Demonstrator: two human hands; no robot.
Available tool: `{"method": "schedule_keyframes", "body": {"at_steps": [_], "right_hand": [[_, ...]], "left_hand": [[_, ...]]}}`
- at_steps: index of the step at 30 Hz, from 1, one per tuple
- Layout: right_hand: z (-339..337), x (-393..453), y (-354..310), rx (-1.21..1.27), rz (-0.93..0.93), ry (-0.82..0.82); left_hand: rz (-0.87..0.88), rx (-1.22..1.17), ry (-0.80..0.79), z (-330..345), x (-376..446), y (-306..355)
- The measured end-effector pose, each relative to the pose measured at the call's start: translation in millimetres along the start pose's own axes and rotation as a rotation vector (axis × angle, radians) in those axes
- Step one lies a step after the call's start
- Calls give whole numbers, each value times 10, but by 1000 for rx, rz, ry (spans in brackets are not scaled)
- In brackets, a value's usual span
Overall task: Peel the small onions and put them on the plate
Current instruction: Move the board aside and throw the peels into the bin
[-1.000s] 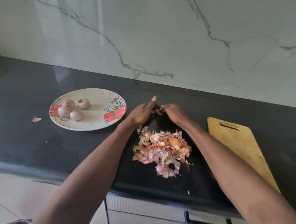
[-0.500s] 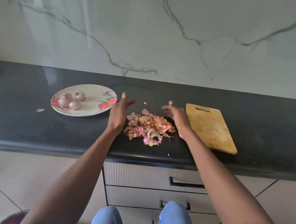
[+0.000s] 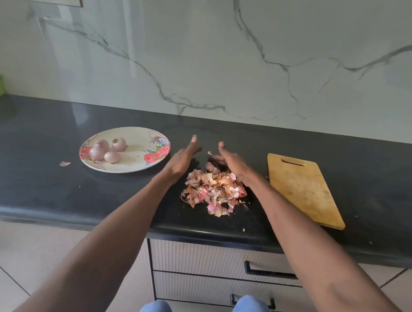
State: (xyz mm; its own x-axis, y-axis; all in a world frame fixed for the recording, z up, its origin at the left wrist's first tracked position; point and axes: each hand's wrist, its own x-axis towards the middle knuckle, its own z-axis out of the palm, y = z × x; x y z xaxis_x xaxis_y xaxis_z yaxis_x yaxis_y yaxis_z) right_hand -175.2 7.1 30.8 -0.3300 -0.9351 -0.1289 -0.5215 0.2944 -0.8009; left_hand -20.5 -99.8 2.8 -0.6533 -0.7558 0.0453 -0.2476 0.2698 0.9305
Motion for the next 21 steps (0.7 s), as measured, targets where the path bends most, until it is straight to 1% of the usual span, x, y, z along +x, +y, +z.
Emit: {"method": "schedule_keyframes", "body": {"at_steps": [1,3,6,9,13,16,18,19,21], "right_hand": [[0,86,-1,26,-7,2],[-24,214,15,-10,20,29],[-23,520,169,-110,10,-28],[-7,574,208,-105,-1,-56],[-64,182,65,-68,6,7],[-90,-43,92,-24,12,-2],[-96,-147,115,6,-33,2],[-100,-156,116,15,-66,42],[-61,-137,73,17,-142,206]], "left_hand": [[1,15,-31,18,47,17],[-12,60,-67,55,106,70],[-43,143,-108,75,193,119],[-60,169,-135,55,193,148],[-30,5,-148,11,54,105],[-24,-99,-144,-20,-100,46],[-4,-163,-91,-21,-200,20],[23,-175,-35,-14,-220,4],[75,-155,149,-11,-304,-22]]}}
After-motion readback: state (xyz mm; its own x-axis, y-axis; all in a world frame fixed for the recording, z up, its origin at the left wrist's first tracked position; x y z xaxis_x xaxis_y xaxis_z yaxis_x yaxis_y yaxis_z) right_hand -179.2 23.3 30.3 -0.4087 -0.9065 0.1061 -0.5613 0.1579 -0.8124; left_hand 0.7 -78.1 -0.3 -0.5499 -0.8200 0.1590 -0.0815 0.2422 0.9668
